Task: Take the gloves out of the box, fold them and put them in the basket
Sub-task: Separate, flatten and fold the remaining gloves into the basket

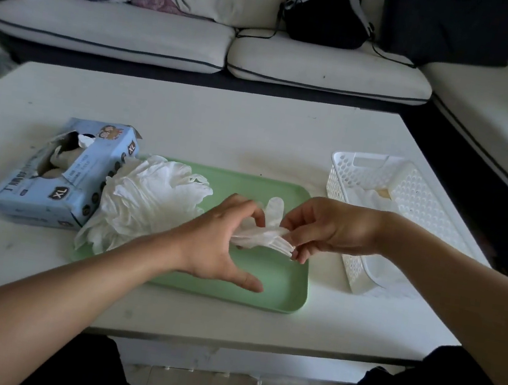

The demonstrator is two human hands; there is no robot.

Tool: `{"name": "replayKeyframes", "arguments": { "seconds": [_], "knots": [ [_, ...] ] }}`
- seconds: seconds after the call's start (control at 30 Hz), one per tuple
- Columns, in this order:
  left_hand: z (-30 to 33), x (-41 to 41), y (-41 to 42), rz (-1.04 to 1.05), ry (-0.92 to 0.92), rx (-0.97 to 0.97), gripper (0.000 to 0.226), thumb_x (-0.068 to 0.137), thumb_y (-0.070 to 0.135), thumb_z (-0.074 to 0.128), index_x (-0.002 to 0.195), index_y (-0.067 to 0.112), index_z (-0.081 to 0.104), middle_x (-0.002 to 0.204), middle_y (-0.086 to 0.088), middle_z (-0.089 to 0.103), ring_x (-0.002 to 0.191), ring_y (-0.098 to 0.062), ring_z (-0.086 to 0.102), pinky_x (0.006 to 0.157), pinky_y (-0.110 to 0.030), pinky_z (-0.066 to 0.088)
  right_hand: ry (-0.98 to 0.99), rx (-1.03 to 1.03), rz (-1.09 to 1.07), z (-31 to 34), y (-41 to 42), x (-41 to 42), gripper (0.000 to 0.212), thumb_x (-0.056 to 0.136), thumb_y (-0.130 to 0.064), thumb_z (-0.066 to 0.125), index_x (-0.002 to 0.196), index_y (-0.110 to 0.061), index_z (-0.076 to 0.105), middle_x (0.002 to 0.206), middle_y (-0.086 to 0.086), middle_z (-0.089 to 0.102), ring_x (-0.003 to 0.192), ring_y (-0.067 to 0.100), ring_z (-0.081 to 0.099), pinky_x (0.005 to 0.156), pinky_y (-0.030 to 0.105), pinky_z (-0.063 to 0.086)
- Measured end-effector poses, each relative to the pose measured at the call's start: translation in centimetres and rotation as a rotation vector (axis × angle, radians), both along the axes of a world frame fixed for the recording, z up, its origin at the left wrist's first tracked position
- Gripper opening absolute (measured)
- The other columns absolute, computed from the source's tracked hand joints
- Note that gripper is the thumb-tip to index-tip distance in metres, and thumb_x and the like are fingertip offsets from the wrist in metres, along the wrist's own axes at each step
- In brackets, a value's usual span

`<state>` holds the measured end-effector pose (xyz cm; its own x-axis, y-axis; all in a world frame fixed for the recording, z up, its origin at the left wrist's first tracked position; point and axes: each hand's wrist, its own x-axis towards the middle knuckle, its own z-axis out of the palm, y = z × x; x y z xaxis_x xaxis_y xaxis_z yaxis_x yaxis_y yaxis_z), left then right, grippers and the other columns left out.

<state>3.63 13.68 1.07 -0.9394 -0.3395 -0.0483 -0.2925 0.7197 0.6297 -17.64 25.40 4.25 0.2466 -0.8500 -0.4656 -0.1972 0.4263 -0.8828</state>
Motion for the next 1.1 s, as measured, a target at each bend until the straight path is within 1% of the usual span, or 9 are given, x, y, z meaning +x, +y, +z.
{"name": "replayKeyframes", "arguments": {
  "seconds": [0.13,0.33,0.43,0.53,0.63,0.77,0.9,1.0,1.1],
  "knots": [
    [0.4,-0.7,-0.6,0.050,0.455,-0.021,0.025,0.076,0.023,0.087,0.095,0.019,0.071,0.098,0.006,0.063,0.086,-0.015,0.063,0.074,-0.035,0.050,-0.153,-0.015,-0.054,1.1,-0.2,-0.9,0.010,0.092,-0.006,0.061,0.095,0.000,0.068,0.085,0.016,0.062,0.075,0.021,0.062,0.074,0.024,0.055],
    [2.9,-0.6,-0.4,0.137,0.618,-0.040,0.023,0.091,0.038,0.066,0.092,0.018,0.078,0.095,0.010,0.071,0.090,-0.011,0.062,0.076,-0.020,0.045,-0.220,-0.032,-0.110,2.0,0.1,-1.7,0.018,0.087,-0.014,0.069,0.100,-0.001,0.070,0.090,0.014,0.063,0.077,0.019,0.061,0.072,0.024,0.054],
    [4.0,-1.0,0.4,0.215,0.616,0.154,0.028,0.091,0.041,0.065,0.089,0.017,0.079,0.097,0.005,0.074,0.101,-0.010,0.065,0.088,-0.024,0.048,-0.208,-0.124,-0.102,2.2,0.4,-1.7,0.079,0.079,-0.045,0.080,0.135,0.002,0.052,0.128,0.022,0.057,0.117,0.034,0.057,0.099,0.040,0.046],
    [5.3,-1.6,1.0,0.273,0.631,0.427,0.031,0.092,0.035,0.071,0.078,0.008,0.075,0.078,-0.025,0.067,0.070,-0.018,0.059,0.067,-0.031,0.045,-0.203,-0.318,-0.074,2.9,0.2,-0.8,0.103,0.072,-0.054,0.081,0.151,-0.008,0.034,0.151,0.023,0.042,0.139,0.039,0.042,0.112,0.049,0.037],
    [6.1,-2.3,1.2,0.372,0.676,0.491,0.057,0.085,0.043,0.070,0.073,-0.010,0.055,0.063,-0.015,0.045,0.062,-0.020,0.041,0.061,-0.031,0.032,-0.199,-0.462,-0.115,3.6,0.1,0.5,0.089,0.076,-0.036,0.083,0.145,0.003,0.042,0.143,0.030,0.049,0.134,0.044,0.047,0.113,0.051,0.037],
    [7.3,-3.2,1.2,0.424,0.690,0.596,0.050,0.084,0.042,0.072,0.065,0.000,0.052,0.067,-0.011,0.046,0.066,-0.021,0.044,0.069,-0.035,0.038,-0.078,-0.634,-0.503,4.6,0.0,2.3,0.034,0.088,-0.017,0.074,0.113,0.005,0.069,0.113,0.021,0.071,0.104,0.035,0.068,0.091,0.041,0.055],
    [9.0,-3.9,1.6,0.362,0.706,0.595,0.050,0.089,0.038,0.069,0.062,0.006,0.043,0.060,-0.006,0.031,0.057,-0.019,0.030,0.058,-0.030,0.025,0.010,-0.717,-0.702,7.0,0.9,1.7,0.034,0.096,-0.022,0.064,0.098,0.012,0.069,0.093,0.022,0.069,0.083,0.031,0.064,0.072,0.038,0.053],
    [10.9,-4.9,2.5,0.240,0.658,0.601,0.031,0.090,0.031,0.075,0.069,0.017,0.058,0.057,0.006,0.049,0.052,-0.010,0.043,0.052,-0.024,0.034,0.029,-0.737,-0.748,9.8,2.6,0.7,0.033,0.099,-0.019,0.061,0.100,0.014,0.067,0.094,0.026,0.068,0.084,0.036,0.065,0.077,0.047,0.056],
    [12.6,-7.1,4.3,0.196,0.655,0.575,0.010,0.085,0.015,0.080,0.086,0.011,0.072,0.078,0.002,0.074,0.068,-0.012,0.069,0.064,-0.026,0.054,0.078,-0.724,-0.767,12.2,4.7,-0.9,0.026,0.099,-0.019,0.061,0.094,0.004,0.072,0.091,0.021,0.073,0.080,0.032,0.070,0.078,0.045,0.059]
  ]
}}
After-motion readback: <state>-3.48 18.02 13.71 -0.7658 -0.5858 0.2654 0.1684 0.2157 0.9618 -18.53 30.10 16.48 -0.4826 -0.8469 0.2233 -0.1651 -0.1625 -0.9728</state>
